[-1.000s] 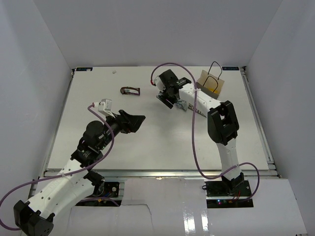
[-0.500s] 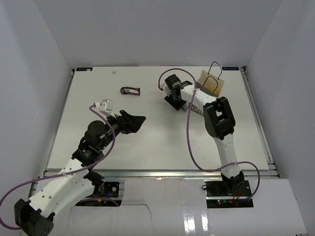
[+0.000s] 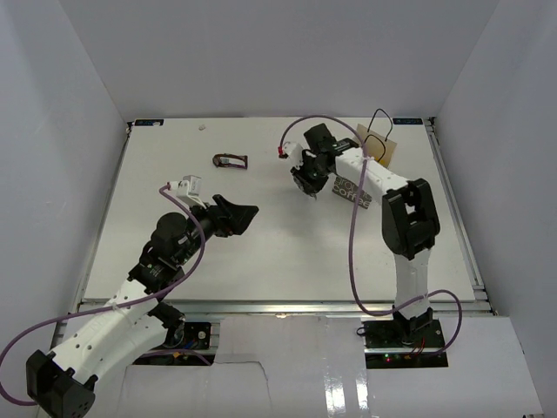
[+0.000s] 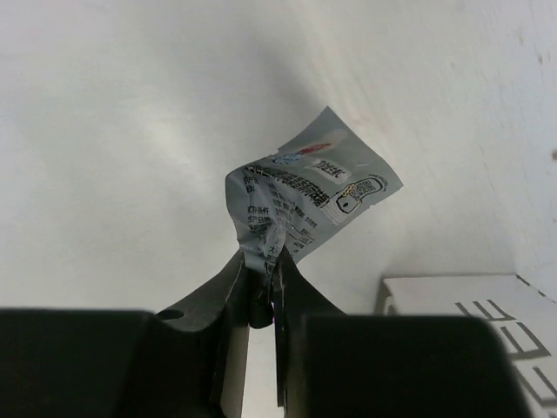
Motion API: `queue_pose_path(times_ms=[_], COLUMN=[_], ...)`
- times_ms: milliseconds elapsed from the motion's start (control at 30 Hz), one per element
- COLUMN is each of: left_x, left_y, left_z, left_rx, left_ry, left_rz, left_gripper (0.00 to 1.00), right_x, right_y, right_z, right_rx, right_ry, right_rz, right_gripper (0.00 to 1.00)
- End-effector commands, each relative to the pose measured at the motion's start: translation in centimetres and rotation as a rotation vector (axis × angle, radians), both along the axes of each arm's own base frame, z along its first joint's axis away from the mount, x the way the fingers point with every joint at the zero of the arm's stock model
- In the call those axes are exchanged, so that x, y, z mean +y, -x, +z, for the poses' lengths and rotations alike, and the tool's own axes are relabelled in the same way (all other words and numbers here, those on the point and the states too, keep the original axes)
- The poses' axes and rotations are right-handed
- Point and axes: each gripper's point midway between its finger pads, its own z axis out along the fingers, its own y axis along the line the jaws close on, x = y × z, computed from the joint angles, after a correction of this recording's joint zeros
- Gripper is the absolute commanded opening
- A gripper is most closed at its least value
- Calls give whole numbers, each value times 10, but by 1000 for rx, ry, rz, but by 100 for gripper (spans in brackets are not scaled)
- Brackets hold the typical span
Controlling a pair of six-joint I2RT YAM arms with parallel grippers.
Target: Place the snacks into the paper bag
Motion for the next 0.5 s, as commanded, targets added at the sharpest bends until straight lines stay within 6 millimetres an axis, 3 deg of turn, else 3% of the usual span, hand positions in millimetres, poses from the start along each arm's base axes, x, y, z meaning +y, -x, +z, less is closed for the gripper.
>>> queue_pose_path(times_ms=[0,33,67,133,200,267,300,400,467], left_x=[2,1,1,1,1,1,1,0,-2], left_y=[-1,-1,-1,-1,-1,0,0,-1,-1], left_z=[-6,-7,-7,-8,-9,-9,-9,-11,-11], left_rx=[7,6,6,6,5,3,0,1,1], left_ry=[-9,-8,-8,-5,-7,-5,-5,-7,-7], left_rz=[5,5,4,2,1,-2,-2,-6,-12], left_gripper=[98,98,98,98,98,98,98,98,98], right_x=[36,36,34,24,5,-19,-29,-68,-93], right_y=[31,40,45,53,51,42,40,29,22], right_z=[124,161,178,230,273,299,323,356,361], right_rx=[-125,-190,-217,-303,-388,-447,-486,-554,-575], right_ry=[-365,-428,-462,-555,-611,-634,-656,-685,-689], right_rz=[309,362,396,437,433,389,364,293,257], right_gripper=[8,8,8,8,8,8,8,8,8])
